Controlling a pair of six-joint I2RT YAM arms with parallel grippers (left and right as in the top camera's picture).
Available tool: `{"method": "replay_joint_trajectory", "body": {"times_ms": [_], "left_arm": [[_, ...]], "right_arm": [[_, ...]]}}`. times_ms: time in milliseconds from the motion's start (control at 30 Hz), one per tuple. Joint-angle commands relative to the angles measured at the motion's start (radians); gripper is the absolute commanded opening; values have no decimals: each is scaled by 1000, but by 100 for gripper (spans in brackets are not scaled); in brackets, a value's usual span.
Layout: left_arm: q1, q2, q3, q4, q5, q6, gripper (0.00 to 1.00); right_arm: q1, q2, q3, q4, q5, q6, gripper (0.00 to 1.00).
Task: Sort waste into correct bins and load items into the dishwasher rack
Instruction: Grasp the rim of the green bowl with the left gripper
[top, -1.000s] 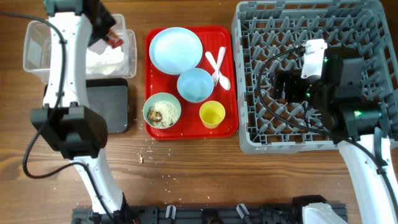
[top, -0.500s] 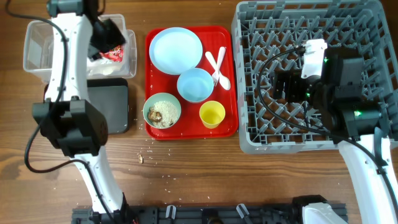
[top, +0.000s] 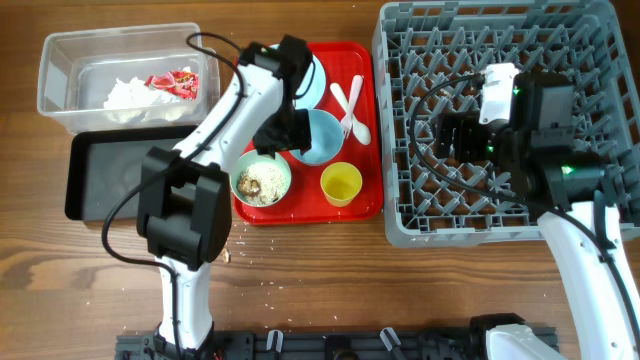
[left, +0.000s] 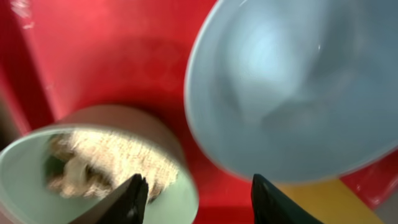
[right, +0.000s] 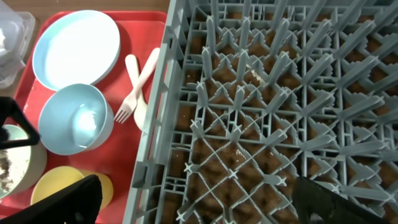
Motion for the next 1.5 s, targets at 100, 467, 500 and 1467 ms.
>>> {"method": "replay_joint_trajectory", "body": {"times_ms": [100, 467, 500, 1467], "left_arm": [[-53, -17, -169, 111, 4, 23, 41], [-51, -18, -154, 169, 5, 24, 33], [-50, -18, -143, 167, 5, 24, 32], [-45, -26, -164, 35, 94, 415, 24]], "right_arm": [[3, 35, 22, -8, -5, 15, 100], [3, 36, 22, -8, -6, 15, 100], [3, 36, 22, -8, -6, 15, 100], [3, 36, 22, -11, -17, 15, 100]]}}
